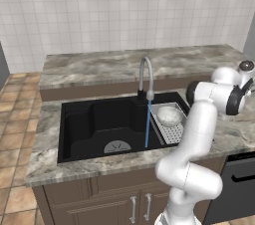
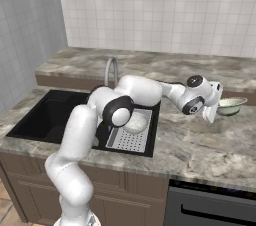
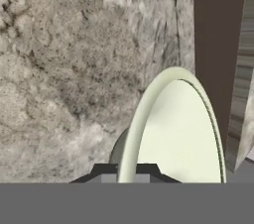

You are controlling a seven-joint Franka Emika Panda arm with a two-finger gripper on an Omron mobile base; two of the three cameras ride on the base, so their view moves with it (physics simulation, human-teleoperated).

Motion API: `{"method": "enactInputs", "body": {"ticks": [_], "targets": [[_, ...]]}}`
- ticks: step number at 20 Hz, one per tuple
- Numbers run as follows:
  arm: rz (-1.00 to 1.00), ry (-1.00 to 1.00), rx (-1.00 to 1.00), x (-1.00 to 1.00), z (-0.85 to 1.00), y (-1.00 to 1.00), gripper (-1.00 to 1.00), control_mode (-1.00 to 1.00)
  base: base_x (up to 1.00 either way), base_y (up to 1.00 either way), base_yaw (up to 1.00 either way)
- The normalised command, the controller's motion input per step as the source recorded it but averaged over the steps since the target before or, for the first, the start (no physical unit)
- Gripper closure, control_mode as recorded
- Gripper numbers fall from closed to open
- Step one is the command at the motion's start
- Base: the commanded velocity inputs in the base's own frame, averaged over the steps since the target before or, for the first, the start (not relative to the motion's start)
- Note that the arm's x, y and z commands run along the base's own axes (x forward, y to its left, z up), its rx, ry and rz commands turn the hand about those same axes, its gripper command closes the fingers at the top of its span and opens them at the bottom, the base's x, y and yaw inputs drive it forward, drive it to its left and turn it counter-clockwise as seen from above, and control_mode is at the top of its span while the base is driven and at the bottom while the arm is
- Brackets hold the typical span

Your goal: Rinse each bowl for a few seconds and place them down in the sink or on the counter.

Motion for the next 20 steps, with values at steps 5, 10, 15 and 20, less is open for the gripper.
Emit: {"method": "enactInputs", "body": {"ticks": [5, 10, 15, 20], "targets": [[0.09, -0.03, 0.0, -0.65, 0.14, 0.52, 1.0, -1.0, 0.0, 0.0, 0.0], [0.1, -0.02, 0.0, -0.44, 0.3, 0.52, 1.0, -1.0, 0.0, 0.0, 0.0], [0.11, 0.0, 0.0, -0.23, 0.46, 0.39, 1.0, -1.0, 0.0, 0.0, 0.0], [0.12, 0.01, 0.04, -0.15, 0.47, 0.29, 1.0, -1.0, 0.0, 0.0, 0.0]]}}
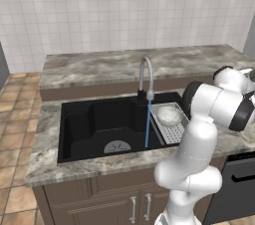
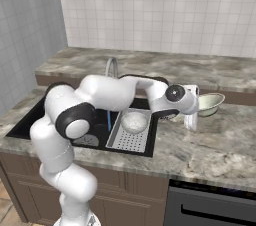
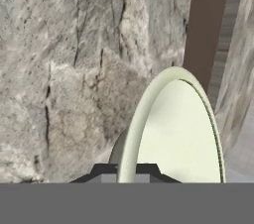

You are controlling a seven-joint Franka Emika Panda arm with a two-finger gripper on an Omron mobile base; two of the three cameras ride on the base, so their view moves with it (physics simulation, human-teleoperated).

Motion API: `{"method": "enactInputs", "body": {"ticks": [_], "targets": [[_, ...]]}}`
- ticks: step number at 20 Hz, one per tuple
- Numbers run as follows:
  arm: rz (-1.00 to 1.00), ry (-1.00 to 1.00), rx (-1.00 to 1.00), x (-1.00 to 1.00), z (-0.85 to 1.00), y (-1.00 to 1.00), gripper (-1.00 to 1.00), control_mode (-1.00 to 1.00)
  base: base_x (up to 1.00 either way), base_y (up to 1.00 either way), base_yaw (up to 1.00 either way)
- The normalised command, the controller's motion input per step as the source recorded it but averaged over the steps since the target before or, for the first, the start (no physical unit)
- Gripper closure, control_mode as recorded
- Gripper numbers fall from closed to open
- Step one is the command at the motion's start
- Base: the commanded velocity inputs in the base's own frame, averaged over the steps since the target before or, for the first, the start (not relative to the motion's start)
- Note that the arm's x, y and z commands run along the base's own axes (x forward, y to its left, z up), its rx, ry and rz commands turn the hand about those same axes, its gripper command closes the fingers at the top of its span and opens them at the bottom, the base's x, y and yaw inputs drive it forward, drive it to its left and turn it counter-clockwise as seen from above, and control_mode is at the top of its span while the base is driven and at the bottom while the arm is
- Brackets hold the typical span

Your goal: Rinse each bowl for a few seconds and place them down in the sink or on the counter.

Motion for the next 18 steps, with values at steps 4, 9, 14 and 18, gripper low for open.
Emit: {"method": "enactInputs", "body": {"ticks": [4, 9, 14, 18], "targets": [[0.14, 0.1, 0.13, -0.09, 0.43, 0.21, 1.0, -1.0, 0.0, 0.0, 0.0], [0.13, 0.19, 0.19, -0.06, 0.39, 0.17, 1.0, -1.0, 0.0, 0.0, 0.0], [0.12, 0.2, 0.21, -0.08, 0.35, 0.17, 1.0, -1.0, 0.0, 0.0, 0.0], [0.11, 0.13, 0.22, -0.05, 0.26, 0.22, 1.0, -1.0, 0.0, 0.0, 0.0]]}}
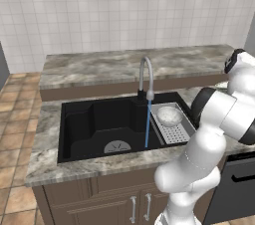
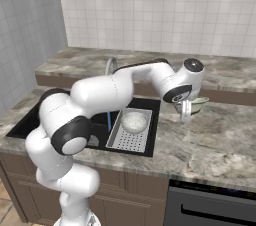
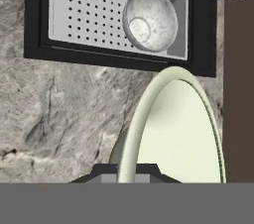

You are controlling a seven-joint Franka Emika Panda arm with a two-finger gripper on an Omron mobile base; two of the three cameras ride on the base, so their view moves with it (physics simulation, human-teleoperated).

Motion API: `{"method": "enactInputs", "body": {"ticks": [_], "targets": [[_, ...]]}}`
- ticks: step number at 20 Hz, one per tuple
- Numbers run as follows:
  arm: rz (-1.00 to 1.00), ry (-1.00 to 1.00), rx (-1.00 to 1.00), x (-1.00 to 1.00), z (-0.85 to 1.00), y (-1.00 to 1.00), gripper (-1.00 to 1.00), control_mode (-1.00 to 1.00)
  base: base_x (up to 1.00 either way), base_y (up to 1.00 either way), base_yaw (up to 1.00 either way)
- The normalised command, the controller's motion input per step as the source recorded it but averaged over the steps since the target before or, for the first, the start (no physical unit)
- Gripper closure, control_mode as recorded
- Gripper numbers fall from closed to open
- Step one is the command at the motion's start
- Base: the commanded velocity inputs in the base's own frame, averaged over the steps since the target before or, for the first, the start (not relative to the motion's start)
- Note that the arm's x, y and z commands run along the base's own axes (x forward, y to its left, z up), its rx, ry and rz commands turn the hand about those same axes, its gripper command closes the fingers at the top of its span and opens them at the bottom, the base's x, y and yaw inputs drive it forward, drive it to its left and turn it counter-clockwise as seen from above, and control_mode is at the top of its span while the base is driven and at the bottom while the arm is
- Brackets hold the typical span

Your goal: Rinse each bowl for a few seconds and place them down in the sink or on the counter.

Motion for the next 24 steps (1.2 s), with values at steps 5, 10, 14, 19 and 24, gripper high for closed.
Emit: {"method": "enactInputs", "body": {"ticks": [5, 10, 14, 19, 24], "targets": [[0.08, 0.02, 0.17, -0.17, 0.1, 0.32, 1.0, -1.0, 0.0, 0.0, 0.0], [0.05, -0.06, 0.06, -0.27, 0.05, 0.29, 1.0, -1.0, 0.0, 0.0, 0.0], [0.06, -0.05, 0.01, -0.17, 0.0, 0.3, 1.0, -1.0, 0.0, 0.0, 0.0], [0.06, -0.04, 0.0, -0.08, 0.0, 0.38, 1.0, -1.0, 0.0, 0.0, 0.0], [0.06, -0.01, 0.0, -0.02, -0.01, 0.42, 1.0, -1.0, 0.0, 0.0, 0.0]]}}
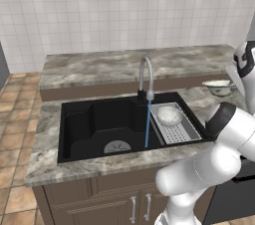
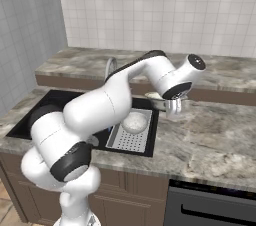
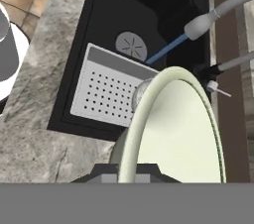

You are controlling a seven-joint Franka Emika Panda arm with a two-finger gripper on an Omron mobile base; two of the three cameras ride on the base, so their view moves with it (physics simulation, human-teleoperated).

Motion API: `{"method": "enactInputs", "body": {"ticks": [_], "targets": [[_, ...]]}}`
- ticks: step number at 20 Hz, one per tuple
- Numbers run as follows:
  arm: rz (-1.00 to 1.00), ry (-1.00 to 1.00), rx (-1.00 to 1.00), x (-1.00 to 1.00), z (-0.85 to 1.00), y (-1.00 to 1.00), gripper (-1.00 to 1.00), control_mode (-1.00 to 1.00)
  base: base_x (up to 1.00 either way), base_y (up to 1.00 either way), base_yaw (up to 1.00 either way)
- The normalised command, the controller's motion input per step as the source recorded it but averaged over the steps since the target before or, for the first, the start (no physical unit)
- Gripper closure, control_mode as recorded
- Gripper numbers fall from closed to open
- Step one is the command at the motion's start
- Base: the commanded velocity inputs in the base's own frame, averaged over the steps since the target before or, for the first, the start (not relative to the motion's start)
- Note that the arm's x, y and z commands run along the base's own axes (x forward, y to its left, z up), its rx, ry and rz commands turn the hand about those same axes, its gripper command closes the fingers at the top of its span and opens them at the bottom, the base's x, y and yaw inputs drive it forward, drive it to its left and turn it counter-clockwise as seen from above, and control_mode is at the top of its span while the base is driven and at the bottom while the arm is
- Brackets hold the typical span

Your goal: Rinse each bowl for a few seconds and place them down in the sink or on the counter.

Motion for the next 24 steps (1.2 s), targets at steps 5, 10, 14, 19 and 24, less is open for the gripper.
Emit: {"method": "enactInputs", "body": {"ticks": [5, 10, 14, 19, 24], "targets": [[0.07, 0.0, 0.0, 0.0, -0.08, 0.32, 1.0, -1.0, 0.0, 0.0, 0.0], [0.08, 0.0, 0.0, 0.0, -0.08, 0.24, 1.0, -1.0, 0.0, 0.0, 0.0], [0.06, 0.0, 0.0, -0.01, -0.12, 0.22, 1.0, -1.0, 0.0, 0.0, 0.0], [0.06, 0.0, 0.0, 0.0, -0.12, 0.28, 1.0, -1.0, 0.0, 0.0, 0.0], [0.06, 0.0, 0.0, 0.0, -0.09, 0.3, 1.0, -1.0, 0.0, 0.0, 0.0]]}}
